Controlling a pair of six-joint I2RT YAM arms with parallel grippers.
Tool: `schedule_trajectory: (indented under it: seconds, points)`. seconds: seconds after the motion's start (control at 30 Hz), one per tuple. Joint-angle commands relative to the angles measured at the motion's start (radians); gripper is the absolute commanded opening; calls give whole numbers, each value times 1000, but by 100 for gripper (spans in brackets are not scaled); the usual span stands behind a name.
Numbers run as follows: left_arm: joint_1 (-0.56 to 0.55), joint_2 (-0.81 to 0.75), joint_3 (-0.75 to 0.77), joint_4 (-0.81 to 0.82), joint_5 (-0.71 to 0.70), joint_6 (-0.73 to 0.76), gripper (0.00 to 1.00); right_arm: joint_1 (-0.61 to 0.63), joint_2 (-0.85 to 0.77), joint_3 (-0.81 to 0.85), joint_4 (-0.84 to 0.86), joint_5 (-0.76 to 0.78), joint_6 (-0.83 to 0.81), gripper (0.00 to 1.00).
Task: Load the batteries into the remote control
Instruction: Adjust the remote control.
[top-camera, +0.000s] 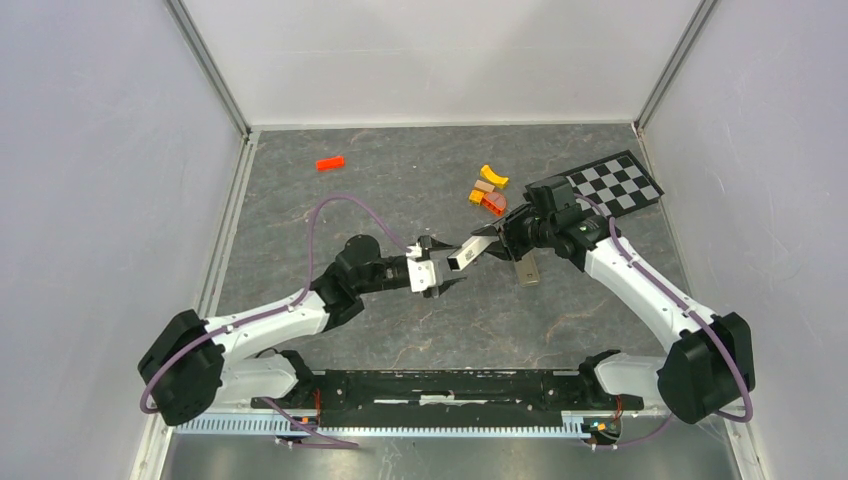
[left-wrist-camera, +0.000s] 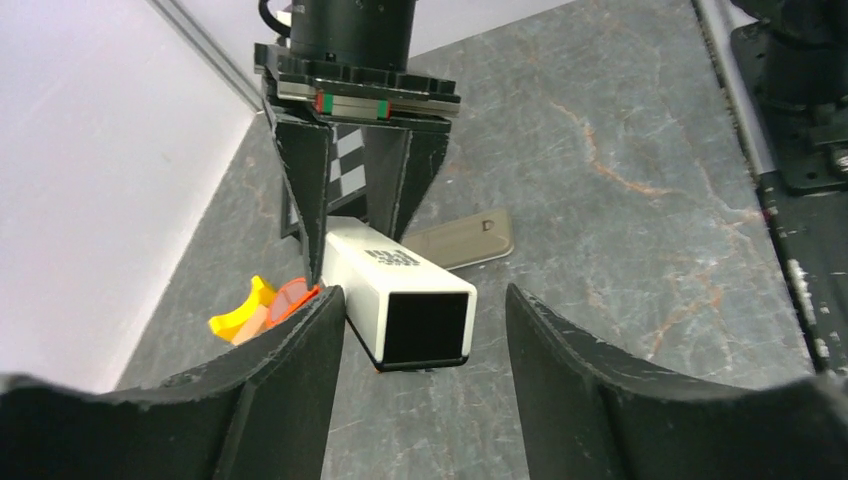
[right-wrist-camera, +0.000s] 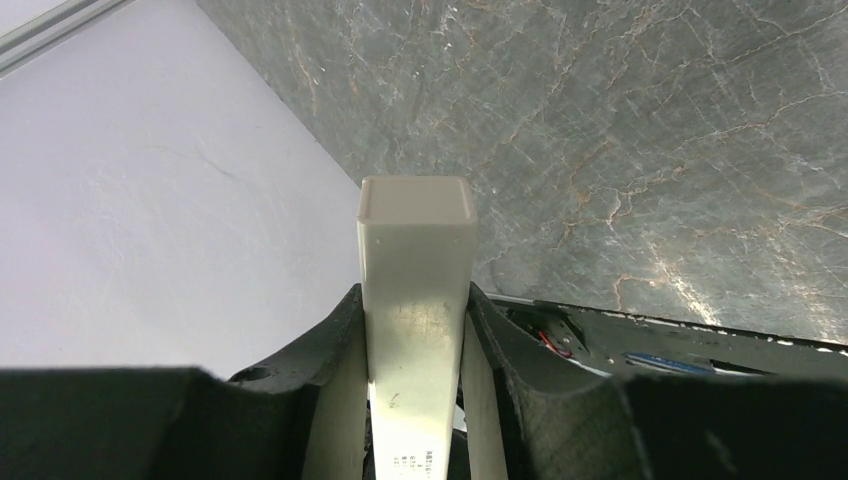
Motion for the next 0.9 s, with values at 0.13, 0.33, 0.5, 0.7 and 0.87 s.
schedule_trajectory:
  seconds: [0.13,0.33,0.5,0.7,0.87]
  points:
    - [-90,15,46,-55,-264,229,54,-3,18,6,45,-21,20,0]
    - [-112,49,44,-42,-339,242,36,-3,25,7,62,-30,14,0]
    - [-113,56,60,-29,-424,184,2,-4,18,7,117,-5,-76,18]
    - [-87,21,72,-26,-506,18,2,-5,-42,-35,171,69,-410,93]
    - [17,-19,101,-85,-313,-156,2,-6,-319,-312,525,165,-476,98]
